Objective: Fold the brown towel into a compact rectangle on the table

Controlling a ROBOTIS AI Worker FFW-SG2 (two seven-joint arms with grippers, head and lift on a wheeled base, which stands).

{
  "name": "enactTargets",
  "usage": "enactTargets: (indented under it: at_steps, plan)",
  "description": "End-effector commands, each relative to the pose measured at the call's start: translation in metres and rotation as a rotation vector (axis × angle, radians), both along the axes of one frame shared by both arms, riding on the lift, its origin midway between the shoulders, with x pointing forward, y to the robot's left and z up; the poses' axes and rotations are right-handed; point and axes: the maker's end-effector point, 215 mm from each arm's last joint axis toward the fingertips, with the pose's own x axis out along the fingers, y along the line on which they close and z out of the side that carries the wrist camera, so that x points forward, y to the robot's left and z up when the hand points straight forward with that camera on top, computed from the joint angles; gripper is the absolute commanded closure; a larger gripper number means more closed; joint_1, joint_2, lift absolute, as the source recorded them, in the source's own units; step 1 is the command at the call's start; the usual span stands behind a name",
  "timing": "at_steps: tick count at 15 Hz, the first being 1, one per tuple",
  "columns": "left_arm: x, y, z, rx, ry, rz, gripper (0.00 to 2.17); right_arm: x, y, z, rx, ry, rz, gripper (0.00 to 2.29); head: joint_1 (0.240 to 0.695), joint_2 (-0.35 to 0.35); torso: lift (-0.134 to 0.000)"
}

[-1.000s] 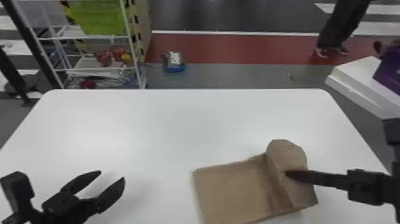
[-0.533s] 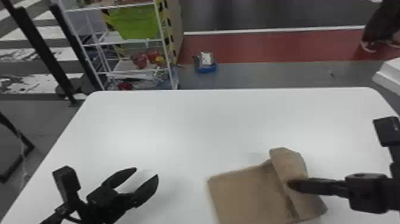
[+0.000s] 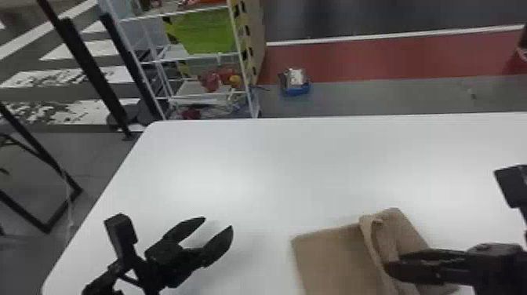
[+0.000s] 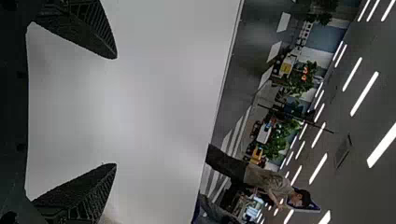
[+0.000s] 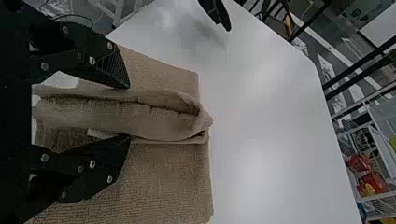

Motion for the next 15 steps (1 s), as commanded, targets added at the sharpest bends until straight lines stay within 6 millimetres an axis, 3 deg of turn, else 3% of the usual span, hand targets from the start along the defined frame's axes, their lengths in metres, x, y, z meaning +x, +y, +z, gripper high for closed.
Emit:
enactTargets:
  at_steps: [1, 4, 5, 6, 8, 9, 10, 11, 12, 15]
  plan:
    - [0.001, 0.001, 0.001, -0.004, -0.002, 0.005, 0.05, -0.010, 0.007, 0.013, 0.036, -0.009, 0.013, 0.06, 0.695, 0.239, -0.134]
    - [0.003, 0.001, 0.006, -0.006, -0.013, 0.004, 0.05, -0.014, -0.005, 0.047, 0.109, -0.063, -0.001, 0.11, 0.695, 0.253, -0.134]
    - [0.003, 0.002, 0.006, -0.008, -0.014, 0.007, 0.05, -0.017, -0.013, 0.055, 0.130, -0.072, -0.006, 0.22, 0.695, 0.253, -0.134]
    - [0.003, 0.004, 0.008, -0.007, -0.018, 0.009, 0.05, -0.022, -0.025, 0.054, 0.143, -0.058, -0.022, 0.55, 0.695, 0.250, -0.134]
    - [0.003, 0.008, 0.013, -0.027, -0.030, 0.021, 0.05, -0.033, -0.058, 0.045, 0.136, -0.021, -0.066, 1.54, 0.695, 0.227, -0.134]
    - [0.003, 0.010, 0.016, -0.038, -0.037, 0.026, 0.05, -0.039, -0.076, 0.033, 0.090, 0.005, -0.082, 1.71, 0.695, 0.214, -0.134]
    - [0.004, 0.010, 0.017, -0.038, -0.039, 0.026, 0.05, -0.045, -0.091, 0.020, 0.036, 0.025, -0.100, 1.72, 0.695, 0.201, -0.134]
    - [0.004, 0.010, 0.017, -0.036, -0.039, 0.029, 0.05, -0.049, -0.101, 0.008, -0.015, 0.013, -0.095, 2.03, 0.695, 0.181, -0.134]
    - [0.004, 0.010, 0.017, -0.036, -0.038, 0.030, 0.05, -0.050, -0.106, 0.001, -0.032, 0.017, -0.098, 2.16, 0.695, 0.158, -0.134]
    - [0.004, 0.006, 0.017, -0.040, -0.038, 0.020, 0.05, -0.050, -0.107, -0.003, -0.036, 0.023, -0.097, 2.16, 0.695, 0.108, -0.134]
